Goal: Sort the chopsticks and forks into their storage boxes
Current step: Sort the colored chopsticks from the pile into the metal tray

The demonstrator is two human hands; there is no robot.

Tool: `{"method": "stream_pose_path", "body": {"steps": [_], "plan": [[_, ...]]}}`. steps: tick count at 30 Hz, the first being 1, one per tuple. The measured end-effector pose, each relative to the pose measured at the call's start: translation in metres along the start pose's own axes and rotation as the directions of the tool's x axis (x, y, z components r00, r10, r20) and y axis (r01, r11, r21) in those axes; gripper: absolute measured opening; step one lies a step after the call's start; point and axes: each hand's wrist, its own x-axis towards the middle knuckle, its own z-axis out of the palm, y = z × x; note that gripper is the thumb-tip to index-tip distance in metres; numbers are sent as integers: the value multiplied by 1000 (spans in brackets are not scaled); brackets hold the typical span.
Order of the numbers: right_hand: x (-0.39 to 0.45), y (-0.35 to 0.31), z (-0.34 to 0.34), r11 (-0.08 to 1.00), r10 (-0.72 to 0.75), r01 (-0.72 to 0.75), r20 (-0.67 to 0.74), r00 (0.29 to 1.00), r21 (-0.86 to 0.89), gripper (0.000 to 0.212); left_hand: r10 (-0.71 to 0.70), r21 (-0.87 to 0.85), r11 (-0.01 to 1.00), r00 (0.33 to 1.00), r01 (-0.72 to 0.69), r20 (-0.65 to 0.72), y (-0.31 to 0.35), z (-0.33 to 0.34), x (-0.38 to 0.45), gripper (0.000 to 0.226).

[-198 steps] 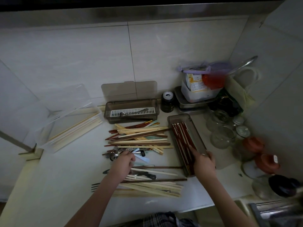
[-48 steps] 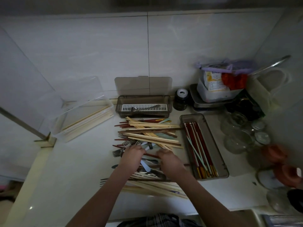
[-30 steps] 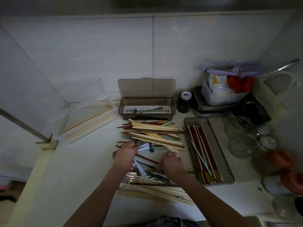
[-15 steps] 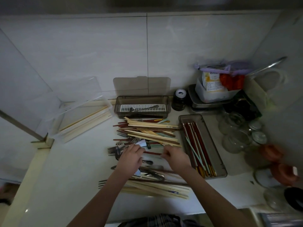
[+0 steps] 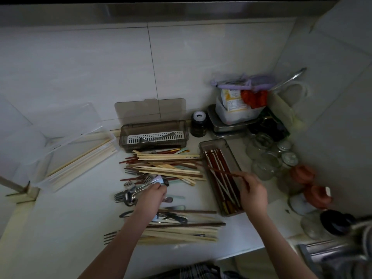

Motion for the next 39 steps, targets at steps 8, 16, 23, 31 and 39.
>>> {"method": "stream_pose_path", "body": {"steps": [8,16,23,31,39], "plan": [[-32,11,7,979,96,-105,-57,994,-176,19,24,27,999,992,-28,126,3,-5,6,18],[-25,9,13,880,119,19,261,958,-474,36,38,178,984,999,-30,-40,15,-1,-3,32],[-31,-31,19,962,-230,239,80,970,-130,30,374,174,925,889,-338,-263,47,-10,2,53],[-36,-37,34,947,-245,306,399,883,-95,26,449,147,893,871,-426,-198,72,-9,-6,64],[-24,-17,3,995,20,-11,90,996,-102,31,159,132,982,968,-134,-195,38,-9,-20,50]]}}
